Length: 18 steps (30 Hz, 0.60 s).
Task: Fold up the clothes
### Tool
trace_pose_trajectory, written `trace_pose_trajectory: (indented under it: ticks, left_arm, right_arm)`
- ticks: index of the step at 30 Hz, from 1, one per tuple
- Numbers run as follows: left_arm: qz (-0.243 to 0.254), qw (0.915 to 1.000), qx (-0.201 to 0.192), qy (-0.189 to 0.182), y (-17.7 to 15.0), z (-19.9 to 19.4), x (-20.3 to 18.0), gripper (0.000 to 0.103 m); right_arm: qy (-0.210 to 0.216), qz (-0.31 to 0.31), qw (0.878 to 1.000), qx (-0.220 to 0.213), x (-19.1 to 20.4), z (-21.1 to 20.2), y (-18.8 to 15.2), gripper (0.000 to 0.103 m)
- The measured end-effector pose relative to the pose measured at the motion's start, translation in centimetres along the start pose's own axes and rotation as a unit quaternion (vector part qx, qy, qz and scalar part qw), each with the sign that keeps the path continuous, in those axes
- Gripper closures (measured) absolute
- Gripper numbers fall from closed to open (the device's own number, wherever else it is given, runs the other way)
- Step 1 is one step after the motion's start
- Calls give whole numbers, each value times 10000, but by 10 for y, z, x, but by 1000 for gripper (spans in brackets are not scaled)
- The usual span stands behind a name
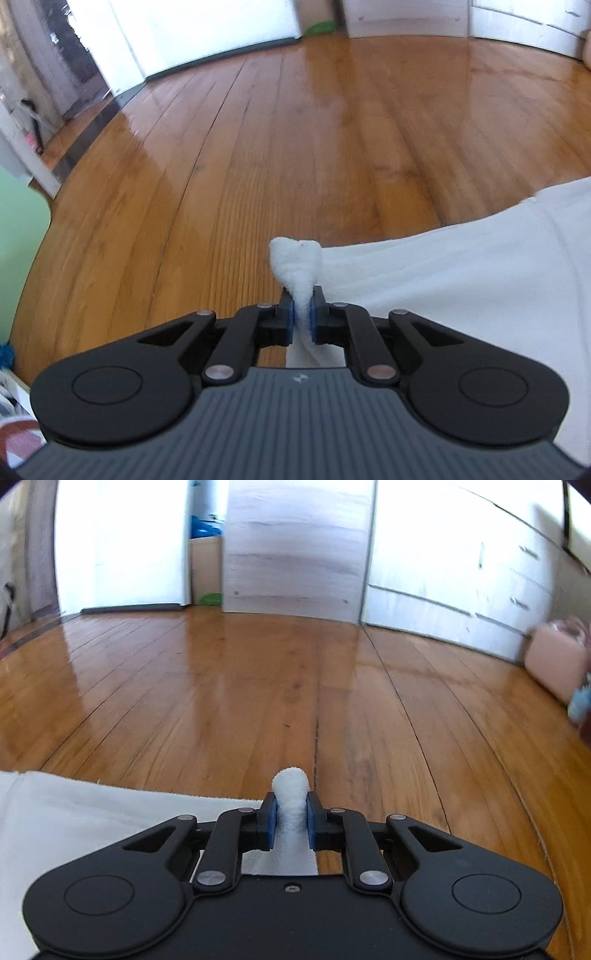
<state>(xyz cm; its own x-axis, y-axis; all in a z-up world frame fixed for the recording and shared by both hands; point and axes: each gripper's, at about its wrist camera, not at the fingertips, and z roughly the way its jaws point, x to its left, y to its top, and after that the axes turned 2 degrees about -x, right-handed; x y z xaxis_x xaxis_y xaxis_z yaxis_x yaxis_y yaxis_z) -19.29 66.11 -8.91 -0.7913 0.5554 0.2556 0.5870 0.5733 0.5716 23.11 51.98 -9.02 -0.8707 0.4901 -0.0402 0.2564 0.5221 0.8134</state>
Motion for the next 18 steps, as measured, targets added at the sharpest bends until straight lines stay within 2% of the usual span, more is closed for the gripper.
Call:
trace_pose_trajectory:
  ticks: [1,2,3,5,6,8,9,10,12,14,15,17,18]
  left_arm:
    - [13,9998,102,159,8,15,-4,81]
    - [-78,9990,83,422,10,24,-3,80]
    - [-212,9958,-9,889,10,28,1,80]
    - [-729,9966,-388,58,4,30,22,83]
    - [-994,9924,-582,-425,1,31,33,81]
    - [-1454,9802,-486,-1254,-9,31,40,79]
    - [-1677,9709,-419,-1660,-15,31,43,80]
    - [-1485,9721,-432,-1765,-17,28,37,79]
    - [-821,9782,-412,-1862,-19,23,21,75]
    - [-44,9872,-331,-1556,-20,24,1,75]
    - [108,9906,-268,-1336,-22,28,-2,75]
    - [172,9953,-243,-918,-22,34,-4,75]
    - [77,9969,-300,-726,-21,36,-2,72]
  right_arm:
    - [16,-120,9999,-15,2,0,0,86]
    - [-11,-295,9996,-19,6,-1,-1,84]
    - [-106,-487,9988,9,8,4,-1,82]
    - [-758,-759,9942,34,9,7,-4,83]
    - [-1127,-847,9900,46,8,6,-4,83]
    - [-1718,-1036,9797,-15,0,-2,-5,82]
    - [-1721,-1150,9783,-133,-4,-10,-6,79]
    - [-1435,-1155,9828,-147,-8,-18,-7,72]
    - [-654,-1068,9921,-74,-15,-32,-10,69]
    - [270,-508,9983,127,-22,-41,-15,65]
    - [742,-118,9967,320,-24,-42,-18,65]
    - [1569,453,9825,898,-21,-37,-27,65]
    - [1738,525,9769,1126,-17,-34,-30,65]
